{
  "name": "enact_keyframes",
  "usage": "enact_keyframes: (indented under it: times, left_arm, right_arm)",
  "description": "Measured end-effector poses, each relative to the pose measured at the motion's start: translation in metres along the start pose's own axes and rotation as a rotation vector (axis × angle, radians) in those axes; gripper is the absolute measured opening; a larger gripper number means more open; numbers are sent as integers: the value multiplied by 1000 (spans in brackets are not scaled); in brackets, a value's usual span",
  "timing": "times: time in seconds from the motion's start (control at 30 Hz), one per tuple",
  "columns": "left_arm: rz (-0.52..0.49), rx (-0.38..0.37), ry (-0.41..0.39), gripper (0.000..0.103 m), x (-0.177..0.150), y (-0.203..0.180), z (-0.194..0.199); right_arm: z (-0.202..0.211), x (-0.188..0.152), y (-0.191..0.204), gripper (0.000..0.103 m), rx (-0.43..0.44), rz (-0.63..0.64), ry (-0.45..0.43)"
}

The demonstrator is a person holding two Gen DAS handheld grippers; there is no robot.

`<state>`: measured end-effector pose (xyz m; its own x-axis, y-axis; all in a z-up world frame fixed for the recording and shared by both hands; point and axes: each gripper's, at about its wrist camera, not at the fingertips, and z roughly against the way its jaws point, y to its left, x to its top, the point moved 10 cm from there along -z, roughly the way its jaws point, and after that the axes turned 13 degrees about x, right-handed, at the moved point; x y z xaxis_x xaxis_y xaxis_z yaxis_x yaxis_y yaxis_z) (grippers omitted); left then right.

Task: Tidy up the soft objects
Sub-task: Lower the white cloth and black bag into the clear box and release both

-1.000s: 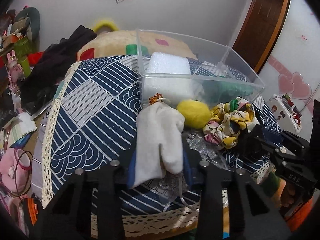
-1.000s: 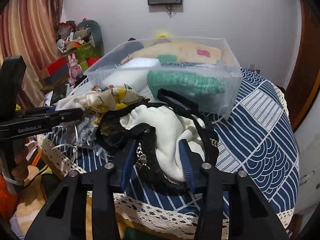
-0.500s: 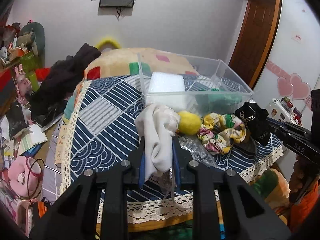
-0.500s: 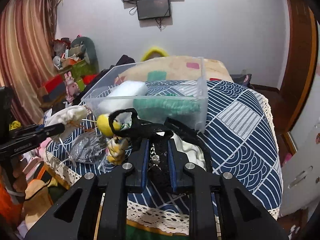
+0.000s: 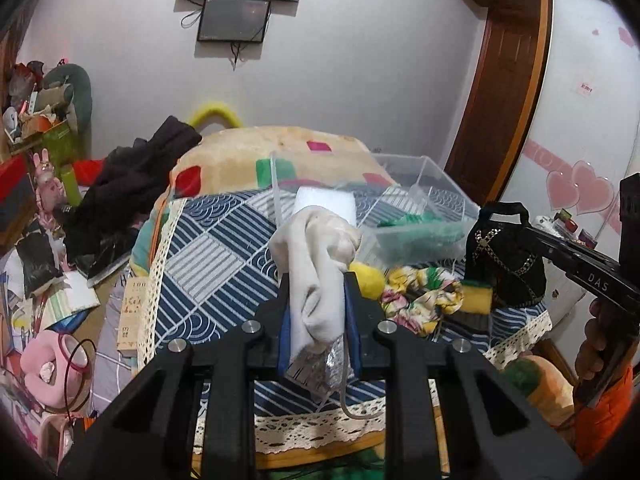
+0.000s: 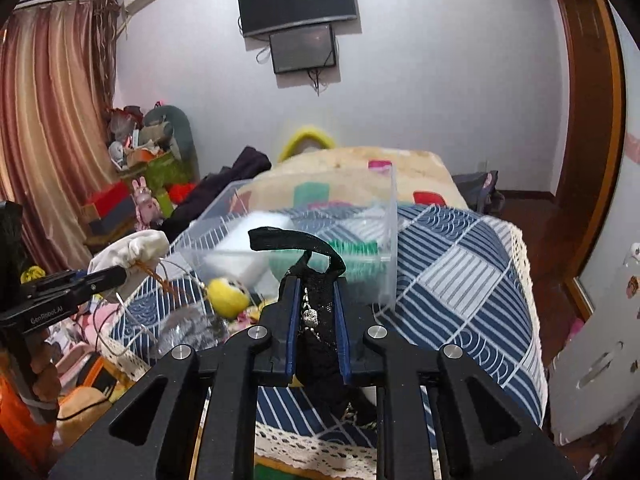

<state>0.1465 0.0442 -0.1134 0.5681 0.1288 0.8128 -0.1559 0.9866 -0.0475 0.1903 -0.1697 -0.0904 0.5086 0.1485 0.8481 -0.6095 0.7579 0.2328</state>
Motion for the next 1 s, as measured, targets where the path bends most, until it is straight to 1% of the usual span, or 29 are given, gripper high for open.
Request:
enact_keyframes:
  times: [0.23, 0.43, 0.73, 1.0]
  left_arm:
    - [10, -16, -57, 22, 24, -5, 9]
    - [20, -17, -98, 22, 47, -7, 6]
    - [35, -38, -114, 22, 75, -13, -13]
    - [14, -32, -97, 22, 89, -27, -45]
  right_arm:
    - [6, 23, 9, 14, 2, 28, -55]
    - [9, 44, 12, 14, 13, 48, -98]
    - [-3, 72, 12, 14, 38, 58, -129]
    - [-21, 92, 11, 14, 17, 86, -138]
